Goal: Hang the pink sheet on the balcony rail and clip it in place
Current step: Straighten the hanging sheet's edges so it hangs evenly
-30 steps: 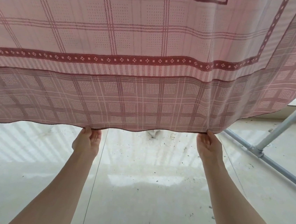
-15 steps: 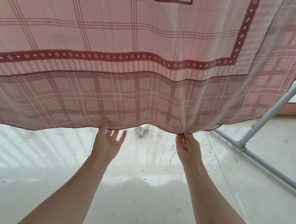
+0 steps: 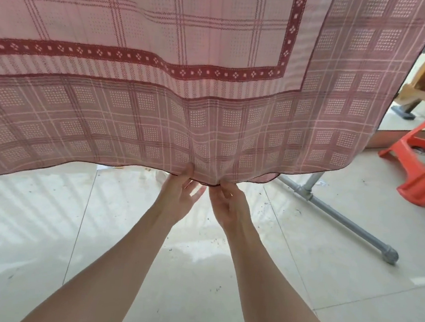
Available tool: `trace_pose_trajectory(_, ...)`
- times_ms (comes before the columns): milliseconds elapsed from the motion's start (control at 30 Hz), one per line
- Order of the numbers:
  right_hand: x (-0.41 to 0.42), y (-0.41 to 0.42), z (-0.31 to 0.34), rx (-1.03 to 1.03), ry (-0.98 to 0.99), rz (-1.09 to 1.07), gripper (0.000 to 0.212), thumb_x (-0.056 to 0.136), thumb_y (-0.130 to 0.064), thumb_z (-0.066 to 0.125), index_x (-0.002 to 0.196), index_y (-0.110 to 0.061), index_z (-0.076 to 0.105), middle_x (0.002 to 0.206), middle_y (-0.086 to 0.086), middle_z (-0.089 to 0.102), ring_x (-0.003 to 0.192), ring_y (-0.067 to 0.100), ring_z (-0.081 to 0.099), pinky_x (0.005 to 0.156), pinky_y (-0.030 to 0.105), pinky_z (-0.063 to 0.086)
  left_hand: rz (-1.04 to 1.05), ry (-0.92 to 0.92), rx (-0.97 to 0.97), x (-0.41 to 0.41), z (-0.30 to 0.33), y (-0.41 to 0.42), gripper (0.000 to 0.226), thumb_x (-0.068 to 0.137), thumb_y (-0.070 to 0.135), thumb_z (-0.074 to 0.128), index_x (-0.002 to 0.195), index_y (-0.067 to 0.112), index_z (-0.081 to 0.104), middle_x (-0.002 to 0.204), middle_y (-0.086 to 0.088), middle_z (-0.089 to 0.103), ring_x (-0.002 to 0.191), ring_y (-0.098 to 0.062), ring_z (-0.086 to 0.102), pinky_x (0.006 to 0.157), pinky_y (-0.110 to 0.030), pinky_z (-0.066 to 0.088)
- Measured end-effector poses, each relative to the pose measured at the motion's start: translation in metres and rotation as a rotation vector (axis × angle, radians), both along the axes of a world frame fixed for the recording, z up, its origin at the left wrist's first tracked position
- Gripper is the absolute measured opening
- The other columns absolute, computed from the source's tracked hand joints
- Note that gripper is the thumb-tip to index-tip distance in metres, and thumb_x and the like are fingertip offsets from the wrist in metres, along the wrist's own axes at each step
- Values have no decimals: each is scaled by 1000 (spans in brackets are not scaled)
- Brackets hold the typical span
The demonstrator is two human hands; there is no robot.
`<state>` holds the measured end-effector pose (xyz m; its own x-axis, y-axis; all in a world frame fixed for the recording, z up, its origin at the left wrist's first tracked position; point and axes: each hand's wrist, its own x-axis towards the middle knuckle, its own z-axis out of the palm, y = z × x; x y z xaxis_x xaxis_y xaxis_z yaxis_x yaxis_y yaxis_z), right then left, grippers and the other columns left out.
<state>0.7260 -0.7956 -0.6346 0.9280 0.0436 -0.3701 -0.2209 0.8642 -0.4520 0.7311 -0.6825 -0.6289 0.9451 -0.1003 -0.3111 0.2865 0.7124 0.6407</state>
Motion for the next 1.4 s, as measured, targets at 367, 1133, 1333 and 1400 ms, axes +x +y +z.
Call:
trace_pose_trajectory(367,32,-82,11,188,74,-263,16,86,-32,56,95,-19,58,95,-4,60,91,12,58,103,32,41,344,145,-39,0,-5,16,10,86,1,60,82,10,60,69,2,67,78,-13,61,74,-29,49)
trace_pose_trajectory(1133,28,-145,7,-337,17,-289,29,86,8,52,108,-11,51,72,0,62,68,9,62,77,23,54,206,208,251,-15,8,-14,4,89,4,57,90,7,59,92,-7,64,85,-19,63,87,-33,49)
trace_pose_trajectory(1333,-33,-135,94,-1073,403,174,54,92,-30,57,137,-7,36,105,7,56,106,26,54,95,40,45,-621,63,1071,-56,95,0,49,88,30,61,133,24,42,138,1,44,124,-18,45,96,-27,36)
trace_pose_trajectory(1400,-48,-136,141,-1306,360,340,63,93,-38,53,143,-7,29,106,6,61,109,23,53,101,39,40,-724,-207,1448,-58,148,2,54,90,34,56,138,23,35,144,4,36,133,-15,35,102,-24,29)
